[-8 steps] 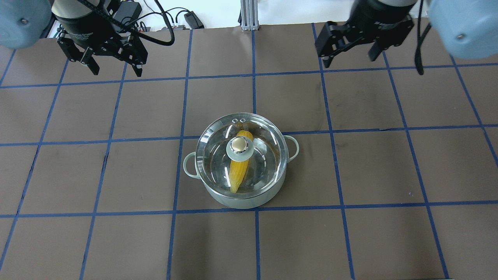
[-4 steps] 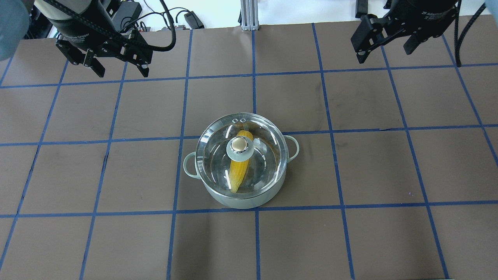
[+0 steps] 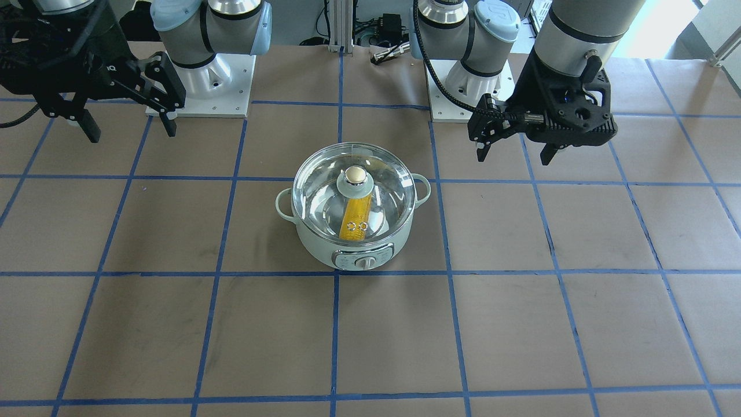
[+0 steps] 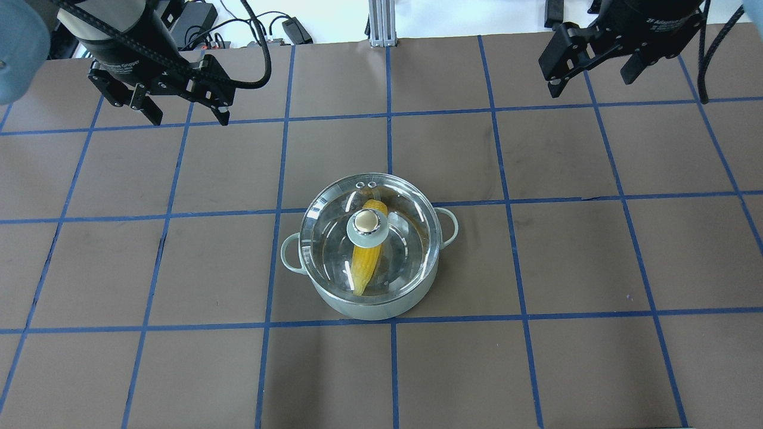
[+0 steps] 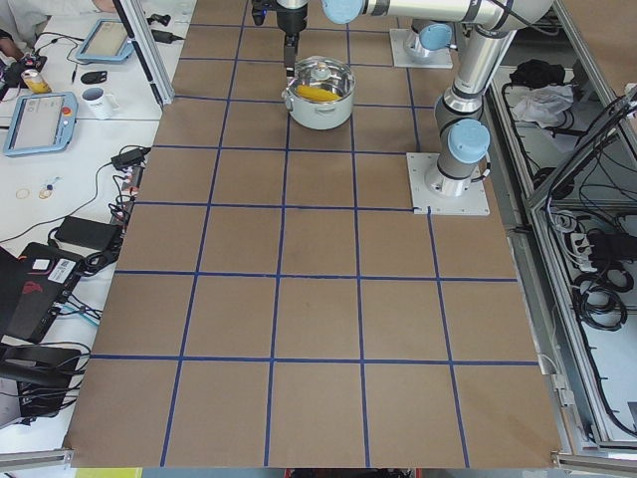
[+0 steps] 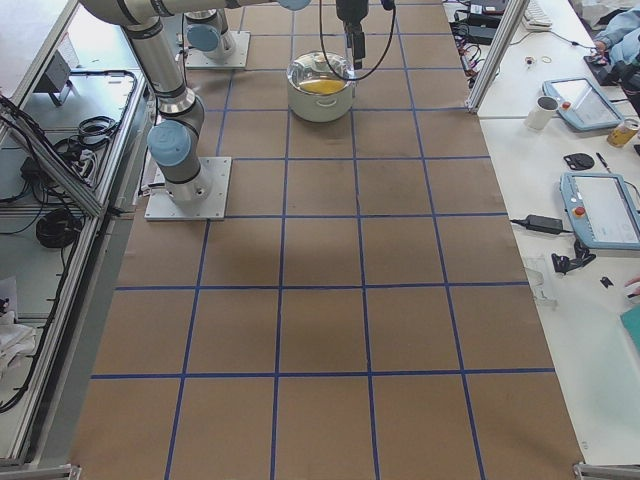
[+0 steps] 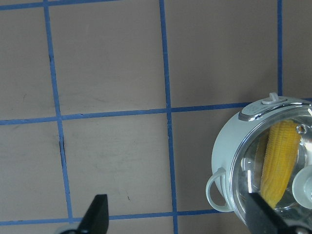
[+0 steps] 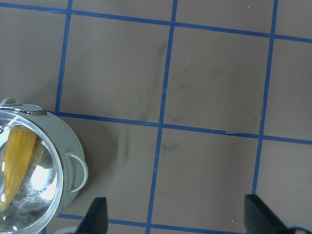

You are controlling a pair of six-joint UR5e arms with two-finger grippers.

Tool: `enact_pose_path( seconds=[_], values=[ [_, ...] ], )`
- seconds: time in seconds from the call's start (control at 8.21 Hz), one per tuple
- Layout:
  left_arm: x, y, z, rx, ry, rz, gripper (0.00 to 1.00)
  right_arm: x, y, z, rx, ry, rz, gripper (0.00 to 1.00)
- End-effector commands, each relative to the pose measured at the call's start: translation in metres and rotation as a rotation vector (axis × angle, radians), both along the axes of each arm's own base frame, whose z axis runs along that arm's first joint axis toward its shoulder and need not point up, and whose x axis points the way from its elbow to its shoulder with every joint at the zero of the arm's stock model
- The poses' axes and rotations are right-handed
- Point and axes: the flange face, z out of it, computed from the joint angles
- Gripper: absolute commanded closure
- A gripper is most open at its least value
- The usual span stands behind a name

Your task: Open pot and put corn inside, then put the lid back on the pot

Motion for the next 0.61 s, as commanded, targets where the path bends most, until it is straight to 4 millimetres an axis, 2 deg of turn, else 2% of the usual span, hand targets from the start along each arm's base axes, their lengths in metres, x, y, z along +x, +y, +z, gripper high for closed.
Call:
enact_pose_path(
  seconds=[0.0, 0.49],
  values=[
    [0.0002, 0.0007, -0.0037, 0.008, -0.002, 0.002, 0.00, 0.0215, 0.0042, 0.0007, -0.004, 0.026, -0.041, 0.00],
    [0.0015, -0.0013, -0.0061, 0.012, 0.001, 0.005, 0.00, 0.0239, 0.0036, -0.0023, 0.006, 0.024, -0.061, 0.00]
  ],
)
